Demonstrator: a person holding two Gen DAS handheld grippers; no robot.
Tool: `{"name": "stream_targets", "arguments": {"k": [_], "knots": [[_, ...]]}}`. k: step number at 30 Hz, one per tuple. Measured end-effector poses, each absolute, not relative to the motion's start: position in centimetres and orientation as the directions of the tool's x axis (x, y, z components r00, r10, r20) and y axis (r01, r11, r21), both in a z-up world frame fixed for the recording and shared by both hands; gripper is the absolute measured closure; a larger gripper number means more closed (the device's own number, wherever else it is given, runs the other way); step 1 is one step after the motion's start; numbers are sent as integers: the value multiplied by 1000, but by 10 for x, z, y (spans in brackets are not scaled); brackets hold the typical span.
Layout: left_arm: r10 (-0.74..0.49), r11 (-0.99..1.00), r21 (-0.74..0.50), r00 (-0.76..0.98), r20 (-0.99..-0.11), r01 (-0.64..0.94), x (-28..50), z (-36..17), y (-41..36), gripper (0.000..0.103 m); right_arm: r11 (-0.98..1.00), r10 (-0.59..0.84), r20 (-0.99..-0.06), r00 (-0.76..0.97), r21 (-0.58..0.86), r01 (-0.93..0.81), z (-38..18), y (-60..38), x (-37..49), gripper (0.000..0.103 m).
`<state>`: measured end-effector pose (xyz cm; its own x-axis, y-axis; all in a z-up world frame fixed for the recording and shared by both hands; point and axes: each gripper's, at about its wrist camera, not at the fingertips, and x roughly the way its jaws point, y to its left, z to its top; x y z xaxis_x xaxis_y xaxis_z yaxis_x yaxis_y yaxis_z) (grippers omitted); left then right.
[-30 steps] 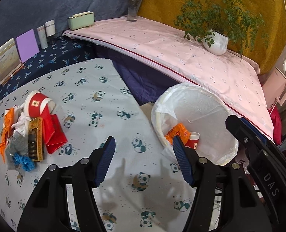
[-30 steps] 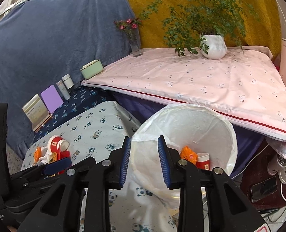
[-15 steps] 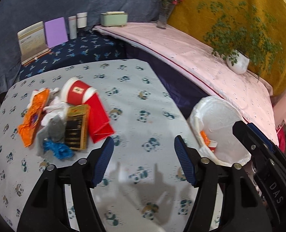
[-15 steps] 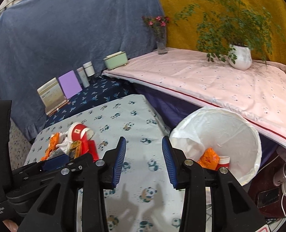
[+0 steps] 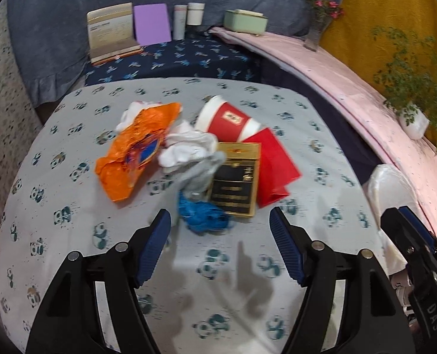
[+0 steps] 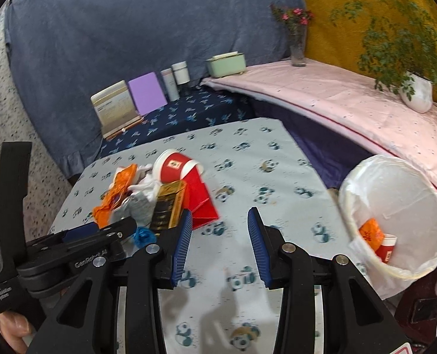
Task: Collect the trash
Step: 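Move both open tools back from the bin toward the trash pile, then grasp the grey cloth with the left tool while the right tool grasps its blue strap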
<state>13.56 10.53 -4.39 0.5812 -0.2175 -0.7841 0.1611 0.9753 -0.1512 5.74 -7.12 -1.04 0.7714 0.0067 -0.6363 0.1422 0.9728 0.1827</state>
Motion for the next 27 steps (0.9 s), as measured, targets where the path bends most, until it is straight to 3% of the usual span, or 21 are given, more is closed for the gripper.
{"name": "stream_targets", "arguments": {"k": [7,13,18,27], "knots": [[-207,978,-159,553,-807,133,157,-68,127,37,981,50,-674,737,170,90,-30,-39,80,64],[-236,972,-195,529,-815,132,175,-80,139,52,985,81,-708,702,165,53,-50,-19,102,64],[-284,959,-241,496,-820,149,181,-85,147,95,986,106,-730,675,167,26,-66,-3,118,64],[-282,959,-246,517,-808,139,171,-79,165,98,985,145,-755,640,170,-22,-83,19,136,64]]}}
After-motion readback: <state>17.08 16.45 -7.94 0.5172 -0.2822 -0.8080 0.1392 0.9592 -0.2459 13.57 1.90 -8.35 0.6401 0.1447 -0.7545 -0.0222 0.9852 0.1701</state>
